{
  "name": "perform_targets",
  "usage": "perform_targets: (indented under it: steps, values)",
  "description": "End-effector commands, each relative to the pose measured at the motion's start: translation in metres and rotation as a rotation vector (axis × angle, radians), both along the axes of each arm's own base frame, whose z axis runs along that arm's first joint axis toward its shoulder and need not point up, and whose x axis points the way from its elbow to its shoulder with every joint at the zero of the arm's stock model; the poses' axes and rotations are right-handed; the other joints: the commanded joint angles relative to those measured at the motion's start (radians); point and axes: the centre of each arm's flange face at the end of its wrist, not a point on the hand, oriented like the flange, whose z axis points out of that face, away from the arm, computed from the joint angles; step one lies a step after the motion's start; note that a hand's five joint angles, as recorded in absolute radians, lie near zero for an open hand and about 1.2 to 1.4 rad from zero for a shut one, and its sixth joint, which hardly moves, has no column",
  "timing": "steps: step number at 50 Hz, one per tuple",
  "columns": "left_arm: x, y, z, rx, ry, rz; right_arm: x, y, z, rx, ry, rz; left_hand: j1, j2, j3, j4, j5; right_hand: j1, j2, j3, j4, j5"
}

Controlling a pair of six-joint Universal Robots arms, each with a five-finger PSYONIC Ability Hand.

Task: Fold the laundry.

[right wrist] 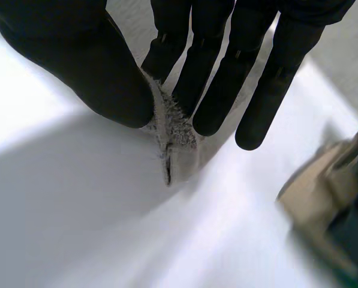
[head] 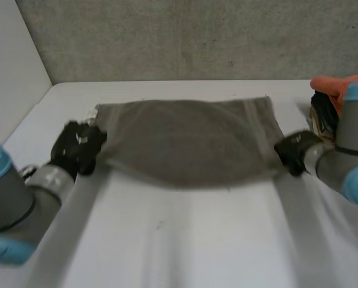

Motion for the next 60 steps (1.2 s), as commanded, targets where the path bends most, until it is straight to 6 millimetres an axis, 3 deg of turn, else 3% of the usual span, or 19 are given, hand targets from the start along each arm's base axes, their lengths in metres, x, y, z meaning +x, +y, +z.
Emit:
perform_targets:
  steps: [1, 5, 9, 13, 18, 26, 34, 35, 36, 37, 38, 40, 41, 44, 45, 47, 54, 56, 60]
  values:
    - [0.028, 0.093, -0.001, 0.281, -0.283, -0.063, -0.033, 0.089, 0.021, 0.141, 0.248, 0.106, 0.233, 0.197, 0.202, 0.196, 0.251, 0.271, 0.214, 0.203, 0.197, 0.200]
    - [0.042, 0.122, 0.005, 0.453, -0.375, -0.090, -0.049, 0.103, 0.017, 0.202, 0.343, 0.150, 0.233, 0.197, 0.202, 0.196, 0.251, 0.271, 0.214, 0.203, 0.197, 0.200]
    - [0.041, 0.110, 0.012, 0.411, -0.391, -0.099, -0.047, 0.088, 0.021, 0.123, 0.322, 0.121, 0.233, 0.197, 0.202, 0.196, 0.251, 0.271, 0.214, 0.203, 0.197, 0.200]
    - [0.033, 0.066, 0.011, 0.258, -0.364, -0.068, -0.040, 0.055, 0.017, 0.017, 0.237, 0.052, 0.233, 0.197, 0.202, 0.196, 0.251, 0.271, 0.214, 0.203, 0.197, 0.200]
    - [0.000, 0.000, 0.021, -0.038, -0.306, -0.076, -0.026, 0.014, 0.011, -0.110, 0.160, 0.006, 0.233, 0.197, 0.202, 0.196, 0.251, 0.271, 0.214, 0.203, 0.197, 0.200]
    - [-0.035, -0.083, 0.001, -0.163, -0.244, 0.005, -0.003, -0.046, 0.002, -0.329, 0.124, -0.043, 0.233, 0.197, 0.202, 0.196, 0.251, 0.271, 0.214, 0.203, 0.197, 0.200]
    - [-0.060, -0.123, -0.026, -0.184, -0.248, 0.071, 0.018, -0.094, -0.017, -0.481, 0.087, -0.029, 0.233, 0.197, 0.202, 0.196, 0.251, 0.271, 0.214, 0.203, 0.197, 0.200]
    - [-0.061, -0.125, -0.027, -0.186, -0.246, 0.076, 0.020, -0.097, -0.020, -0.491, 0.088, -0.025, 0.233, 0.197, 0.202, 0.196, 0.251, 0.124, 0.067, 0.056, 0.049, 0.052]
    - [-0.063, -0.127, -0.029, -0.185, -0.243, 0.076, 0.021, -0.105, -0.027, -0.501, 0.088, -0.038, 0.233, 0.197, 0.202, 0.196, 0.251, -0.877, -0.934, -0.945, -0.952, -0.949]
    - [-0.066, -0.128, -0.031, -0.186, -0.236, 0.070, 0.022, -0.109, -0.030, -0.507, 0.088, -0.040, -0.545, -0.581, -0.577, -0.583, -0.527, -0.950, -1.008, -1.019, -1.025, -1.022]
    - [-0.067, -0.127, -0.031, -0.188, -0.231, 0.065, 0.024, -0.112, -0.032, -0.511, 0.090, -0.037, -0.989, -1.025, -1.020, -1.026, -0.971, -0.950, -1.008, -1.019, -1.025, -1.022]
    - [-0.076, -0.123, -0.030, -0.195, -0.203, 0.043, 0.029, -0.116, -0.034, -0.525, 0.088, -0.040, -0.833, -0.869, -0.865, -0.871, -0.815, -0.950, -1.008, -1.019, -1.025, -1.022]
    - [-0.083, -0.120, -0.024, -0.204, -0.158, 0.029, 0.031, -0.116, -0.031, -0.531, 0.081, -0.043, -0.989, -1.025, -1.020, -1.026, -0.971, -0.950, -1.008, -1.019, -1.025, -1.022]
    - [-0.093, -0.113, -0.012, -0.208, -0.079, 0.010, 0.031, -0.110, -0.013, -0.533, 0.045, -0.080, -0.989, -1.025, -1.020, -1.026, -0.971, -0.950, -1.008, -1.019, -1.025, -1.022]
    - [-0.096, -0.107, 0.008, -0.221, -0.023, 0.005, 0.030, -0.108, -0.007, -0.531, 0.031, -0.093, -0.989, -1.025, -1.020, -1.026, -0.971, -0.950, -1.008, -1.019, -1.025, -1.022]
    - [-0.098, -0.099, 0.022, -0.222, 0.022, -0.003, 0.025, -0.102, 0.005, -0.519, -0.007, -0.118, -0.989, -1.025, -1.020, -1.026, -0.971, -0.950, -1.008, -1.019, -1.025, -1.022]
    - [-0.082, -0.062, 0.047, -0.177, 0.081, -0.010, 0.017, -0.041, 0.054, -0.346, -0.168, -0.058, -0.989, -1.025, -1.020, -1.026, -0.971, -0.950, -1.008, -1.019, -1.025, -1.022]
    - [-0.076, -0.054, 0.049, -0.167, 0.077, -0.007, 0.007, -0.022, 0.047, -0.215, -0.184, -0.038, -0.989, -1.025, -1.020, -1.026, -0.971, -0.950, -1.008, -1.019, -1.025, -1.022]
    - [-0.066, -0.037, 0.043, -0.137, 0.065, -0.008, -0.025, -0.010, 0.020, -0.002, -0.204, -0.108, -0.989, -1.025, -1.020, -1.026, -0.971, -0.900, -0.957, -0.968, -0.974, -0.971]
